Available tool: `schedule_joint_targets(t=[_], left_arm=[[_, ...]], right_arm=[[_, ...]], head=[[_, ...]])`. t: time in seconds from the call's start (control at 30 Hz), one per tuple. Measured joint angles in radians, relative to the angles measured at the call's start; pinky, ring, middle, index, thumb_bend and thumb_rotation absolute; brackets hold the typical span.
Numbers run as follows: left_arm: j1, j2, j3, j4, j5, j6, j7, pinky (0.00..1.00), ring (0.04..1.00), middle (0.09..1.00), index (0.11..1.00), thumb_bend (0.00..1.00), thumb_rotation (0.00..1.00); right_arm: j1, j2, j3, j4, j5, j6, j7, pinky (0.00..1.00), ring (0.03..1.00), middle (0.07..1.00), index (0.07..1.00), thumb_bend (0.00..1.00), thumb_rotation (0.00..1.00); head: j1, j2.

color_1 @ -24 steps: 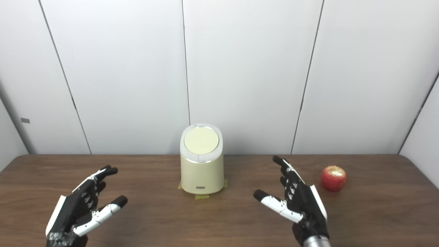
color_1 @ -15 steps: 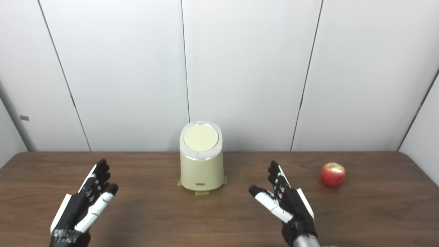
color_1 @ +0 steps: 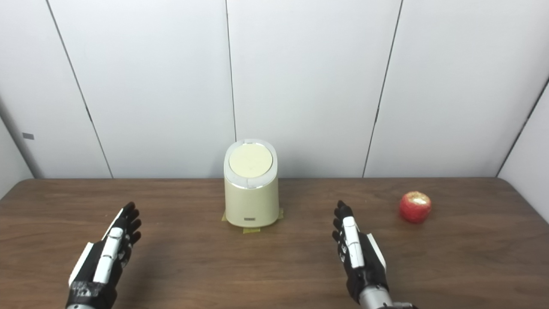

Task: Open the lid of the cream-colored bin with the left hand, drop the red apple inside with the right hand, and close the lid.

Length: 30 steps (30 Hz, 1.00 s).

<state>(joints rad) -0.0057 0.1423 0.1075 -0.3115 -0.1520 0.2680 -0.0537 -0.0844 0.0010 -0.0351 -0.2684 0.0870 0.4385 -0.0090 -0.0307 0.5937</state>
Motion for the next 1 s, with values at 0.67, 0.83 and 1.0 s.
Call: schedule_joint_targets(t=[0.67,0.83,1.0], left_arm=[[0.028,0.002,-0.013,0.024,0.021,-0.011,-0.028,1.00,1.000,1.000,1.000,0.52,0.95],[0.027,-0.001,-0.019,0.028,0.024,-0.011,-0.030,1.00,1.000,1.000,1.000,0.47,0.91],[0.006,-0.002,-0.038,0.037,0.047,-0.007,-0.028,1.00,1.000,1.000,1.000,0.51,0.80]], right_arm=[[0.030,-0.019,0.016,0.012,-0.044,-0.052,-0.004,1.00,1.000,1.000,1.000,0.62,0.98],[0.030,-0.015,0.015,0.032,-0.046,-0.058,-0.004,1.00,1.000,1.000,1.000,0.60,0.97],[0.033,-0.018,0.015,0.036,-0.046,-0.085,-0.003,1.00,1.000,1.000,1.000,0.60,0.98]], head=[[0.005,-0.163],[0.002,-0.195],[0.003,-0.215]])
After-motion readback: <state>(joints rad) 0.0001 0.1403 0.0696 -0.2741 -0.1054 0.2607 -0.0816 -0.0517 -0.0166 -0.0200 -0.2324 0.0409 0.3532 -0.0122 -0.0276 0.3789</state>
